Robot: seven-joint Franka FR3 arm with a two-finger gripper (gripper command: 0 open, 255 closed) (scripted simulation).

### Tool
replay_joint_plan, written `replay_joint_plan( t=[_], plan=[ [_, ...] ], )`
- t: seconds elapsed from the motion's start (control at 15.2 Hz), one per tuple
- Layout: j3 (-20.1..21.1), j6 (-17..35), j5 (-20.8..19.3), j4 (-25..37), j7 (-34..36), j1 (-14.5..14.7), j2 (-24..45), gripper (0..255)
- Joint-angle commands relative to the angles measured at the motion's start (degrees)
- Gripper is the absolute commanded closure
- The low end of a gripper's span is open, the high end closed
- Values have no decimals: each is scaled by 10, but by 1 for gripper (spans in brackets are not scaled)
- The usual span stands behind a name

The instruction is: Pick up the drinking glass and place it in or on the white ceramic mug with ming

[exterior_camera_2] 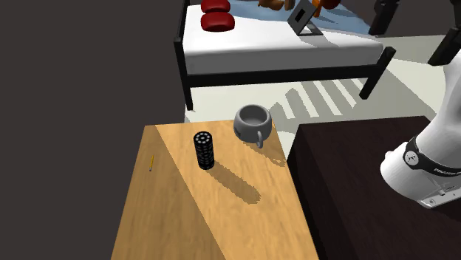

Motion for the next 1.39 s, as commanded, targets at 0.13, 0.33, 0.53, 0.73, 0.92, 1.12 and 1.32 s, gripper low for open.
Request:
replay_joint_plan(
  t=[0.13,0.33,0.53,0.73,0.92,1.12,1.32],
  plan=[
    [-9,34,-6,-16,-12,-5,20,0],
    [-23,86,-14,-35,-29,-13,55,0],
    [-37,137,-20,-47,-46,-21,97,0],
    [-50,188,-24,-52,-63,-28,144,0],
    [-64,236,-26,-50,-81,-34,196,0],
    [-78,282,-25,-42,-99,-39,253,0],
    [-90,324,-19,-26,-118,-44,313,0]
  ],
)
